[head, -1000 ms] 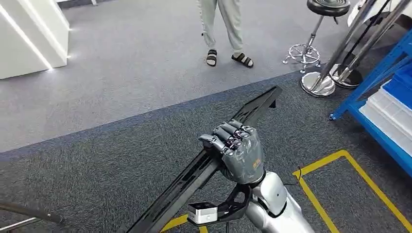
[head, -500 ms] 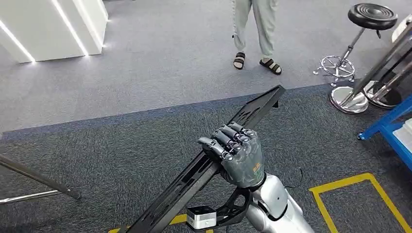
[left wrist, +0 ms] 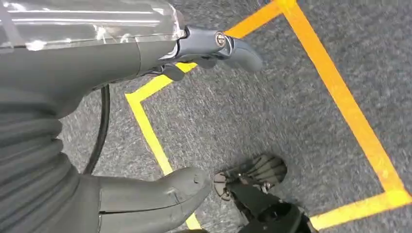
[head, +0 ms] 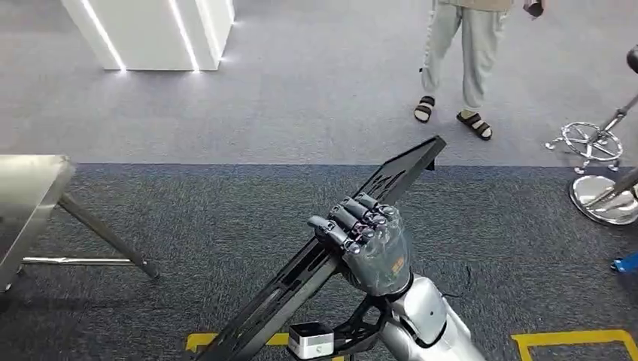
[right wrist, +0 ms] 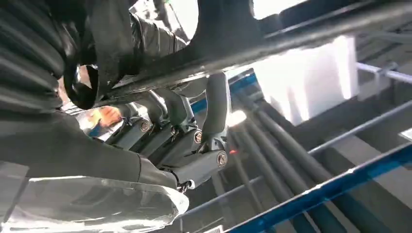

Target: Take the parts from the cabinet and place them on the table.

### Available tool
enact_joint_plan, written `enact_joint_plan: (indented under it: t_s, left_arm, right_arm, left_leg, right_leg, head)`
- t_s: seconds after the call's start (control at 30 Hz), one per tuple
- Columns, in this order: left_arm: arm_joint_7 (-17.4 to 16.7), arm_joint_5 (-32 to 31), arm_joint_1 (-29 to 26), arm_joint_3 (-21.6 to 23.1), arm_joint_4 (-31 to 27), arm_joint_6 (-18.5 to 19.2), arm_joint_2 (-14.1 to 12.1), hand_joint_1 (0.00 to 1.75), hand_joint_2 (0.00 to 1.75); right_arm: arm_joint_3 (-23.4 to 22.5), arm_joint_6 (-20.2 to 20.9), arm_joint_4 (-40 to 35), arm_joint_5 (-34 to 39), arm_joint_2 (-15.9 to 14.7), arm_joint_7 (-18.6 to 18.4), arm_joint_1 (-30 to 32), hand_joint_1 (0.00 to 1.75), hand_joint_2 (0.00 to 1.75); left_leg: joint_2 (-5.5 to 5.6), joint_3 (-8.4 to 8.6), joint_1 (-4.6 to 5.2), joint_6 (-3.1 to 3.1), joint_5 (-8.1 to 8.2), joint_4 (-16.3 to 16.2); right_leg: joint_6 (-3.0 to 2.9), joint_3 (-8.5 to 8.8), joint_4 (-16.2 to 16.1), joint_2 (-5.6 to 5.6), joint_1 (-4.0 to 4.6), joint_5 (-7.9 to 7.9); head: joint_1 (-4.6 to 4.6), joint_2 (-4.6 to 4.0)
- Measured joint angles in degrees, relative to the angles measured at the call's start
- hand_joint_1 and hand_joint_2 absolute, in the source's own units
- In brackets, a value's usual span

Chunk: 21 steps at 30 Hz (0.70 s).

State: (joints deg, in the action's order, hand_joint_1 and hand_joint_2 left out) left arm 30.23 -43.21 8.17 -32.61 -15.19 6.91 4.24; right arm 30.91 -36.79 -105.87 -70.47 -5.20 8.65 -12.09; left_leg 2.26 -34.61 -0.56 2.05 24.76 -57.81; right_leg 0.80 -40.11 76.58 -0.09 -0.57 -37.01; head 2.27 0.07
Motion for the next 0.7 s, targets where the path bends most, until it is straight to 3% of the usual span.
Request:
enact_joint_plan:
  t_s: [0.03,0.07,0.1,0.13,0.17,0.2,0.23,0.27,0.3,0.33,0.37,0.4,0.43,0.47,0.5,0.6,0.63,0.67,0.7]
  left_arm:
    - [-0.02,0.09,-0.02,0.2,0.0,-0.24,0.13,0.0,1.75]
    - [-0.2,0.22,-0.13,0.68,-0.02,-0.9,0.28,0.0,1.75]
    - [-0.2,0.22,-0.31,0.72,-0.02,-0.92,0.26,0.0,1.75]
    - [-0.24,0.26,-0.44,0.72,-0.02,-0.92,0.28,0.0,1.75]
    - [-0.26,0.26,-0.43,0.79,-0.02,-0.92,0.46,0.0,1.75]
    - [-0.26,0.28,-0.25,0.83,-0.02,-0.92,0.5,0.0,1.75]
    - [-0.26,0.28,-0.06,0.85,-0.02,-0.92,0.5,0.0,1.75]
    - [-0.26,0.28,0.0,0.85,-0.02,-0.92,0.52,0.0,1.75]
    - [-0.26,0.28,-0.08,0.85,-0.02,-0.92,0.52,0.0,1.75]
    - [-0.26,0.28,-0.22,0.85,-0.02,-0.92,0.52,0.0,1.75]
    - [-0.28,0.28,-0.32,0.85,-0.02,-0.92,0.52,0.0,1.75]
    - [-0.28,0.28,-0.33,0.87,-0.02,-0.92,0.52,0.0,1.75]
    - [-0.26,0.28,-0.27,0.85,-0.06,-0.92,0.52,0.0,1.75]
    - [-0.26,0.28,-0.14,0.87,-0.15,-0.92,0.52,0.0,1.75]
    - [-0.26,0.28,0.01,0.87,-0.15,-0.92,0.52,0.0,1.75]
    - [-0.26,0.31,-0.19,0.87,-0.17,-0.94,0.52,0.0,1.75]
    - [-0.26,0.33,-0.26,0.87,-0.2,-0.94,0.52,0.0,1.75]
    - [-0.24,0.33,-0.26,0.87,-0.22,-0.94,0.59,0.0,1.75]
    - [-0.26,0.33,-0.08,0.9,-0.28,-0.94,0.63,0.0,1.75]
  right_arm:
    - [0.0,0.0,-0.04,-0.42,-0.07,-0.55,0.04,1.75,1.75]
    - [-0.07,-0.07,-0.31,-1.2,-0.22,-0.79,0.13,1.75,1.75]
    - [-0.07,-0.07,-0.31,-1.2,-0.2,-0.81,0.09,1.75,1.75]
    - [-0.07,-0.07,-0.31,-1.2,-0.2,-0.81,0.04,1.75,1.75]
    - [-0.07,-0.07,-0.33,-1.22,-0.2,-0.81,0.09,1.75,1.75]
    - [-0.09,-0.09,-0.48,-1.22,-0.2,-0.81,0.08,1.75,1.75]
    - [-0.09,-0.09,-0.5,-1.22,-0.2,-0.81,0.11,1.75,1.75]
    - [-0.09,-0.09,-0.48,-1.25,-0.22,-0.81,0.18,1.75,1.75]
    - [-0.07,-0.09,-0.48,-1.25,-0.22,-0.81,0.18,1.75,1.75]
    - [-0.07,-0.09,-0.48,-1.25,-0.22,-0.81,0.18,1.75,1.75]
    - [-0.09,-0.09,-0.48,-1.25,-0.22,-0.81,0.17,1.75,1.75]
    - [-0.09,-0.09,-0.48,-1.25,-0.2,-0.81,0.17,1.75,1.75]
    - [-0.07,-0.09,-0.5,-1.25,-0.2,-0.81,0.16,1.75,1.75]
    - [-0.09,-0.09,-0.55,-1.25,-0.22,-0.81,0.15,1.75,1.75]
    - [-0.09,-0.09,-0.63,-1.25,-0.22,-0.81,0.09,1.75,1.75]
    - [-0.09,-0.09,-0.63,-1.25,-0.24,-0.81,0.07,1.75,1.75]
    - [-0.09,-0.09,-0.72,-1.25,-0.24,-0.81,0.06,1.75,1.75]
    - [-0.09,-0.11,-0.72,-1.27,-0.24,-0.79,0.04,1.75,1.75]
    - [-0.11,-0.2,-0.85,-1.25,-0.24,-0.81,0.04,1.75,1.75]
  left_leg:
    - [2.87,0.0,-0.13,-0.29,0.19,-0.7]
    - [5.77,-1.03,-0.41,-2.04,-0.24,-0.92]
    - [6.41,-1.13,-0.45,-2.48,-0.38,-0.77]
    - [5.33,-1.36,-0.64,-2.47,0.05,-1.25]
    - [2.08,-2.1,-0.13,-2.58,1.37,-3.04]
    - [-0.07,-3.87,-0.16,-2.75,3.47,-6.75]
    - [-1.19,-6.13,-0.25,-2.89,5.74,-11.61]
    - [-1.61,-8.02,-0.29,-2.99,7.27,-15.6]
    - [-1.84,-9.14,-0.29,-3.06,7.82,-18.05]
    - [-1.93,-8.95,-0.3,-3.03,7.06,-17.8]
    - [-2.02,-7.51,-0.3,-2.95,5.3,-15.08]
    - [-2.55,-4.66,-0.27,-2.76,2.71,-9.81]
    - [-4.14,-1.58,-0.17,-2.46,0.54,-4.35]
    - [-7.75,-0.12,0.43,-2.09,1.14,-1.17]
    - [-6.95,-0.05,0.74,-1.58,0.7,-0.92]
    - [-4.83,-0.47,0.99,-0.91,0.56,-0.79]
    - [-3.94,0.12,0.24,-0.32,0.08,0.06]
    - [-3.33,0.25,0.35,-0.09,-0.05,0.31]
    - [-2.78,0.2,0.3,0.29,-0.2,0.31]
  right_leg:
    - [-0.04,5.4,-11.67,1.04,-0.61,7.83]
    - [-0.43,7.1,-16.11,3.82,-0.34,8.41]
    - [-0.83,7.27,-16.51,3.03,-0.44,8.66]
    - [-1.36,7.56,-17.09,2.1,-0.84,9.0]
    - [-1.85,7.77,-17.36,1.48,-0.7,9.05]
    - [-2.24,7.78,-17.39,0.55,-0.49,9.04]
    - [-2.31,7.77,-17.38,-0.37,-0.21,9.0]
    - [-2.42,7.76,-17.37,-1.31,-0.06,8.91]
    - [-2.46,7.76,-17.36,-2.08,0.05,8.87]
    - [-2.45,7.81,-17.36,-2.91,0.1,8.78]
    - [-2.42,7.88,-17.35,-3.61,0.14,8.69]
    - [-2.34,8.05,-17.35,-4.41,0.17,8.54]
    - [-2.15,8.31,-17.35,-5.09,0.23,8.35]
    - [-1.87,8.45,-17.35,-5.56,0.47,8.17]
    - [-1.59,8.39,-17.24,-6.1,0.85,8.03]
    - [-0.9,8.82,-17.7,-7.84,0.84,8.0]
    - [-0.4,8.96,-17.49,-7.84,0.7,7.44]
    - [-0.14,8.79,-16.19,-4.35,0.31,6.44]
    - [-0.17,7.22,-12.85,-1.89,0.2,4.23]
  head:
    - [-0.02,0.0]
    - [0.0,0.0]
    - [0.0,0.0]
    - [0.0,0.0]
    - [0.11,0.02]
    - [0.09,0.0]
    - [0.11,0.0]
    - [0.09,0.0]
    - [0.09,0.0]
    - [0.09,0.02]
    - [0.09,0.02]
    - [0.09,0.02]
    - [0.09,0.02]
    - [0.09,0.0]
    - [0.04,0.0]
    - [0.07,0.0]
    - [0.09,0.0]
    - [0.02,0.02]
    - [0.07,0.0]
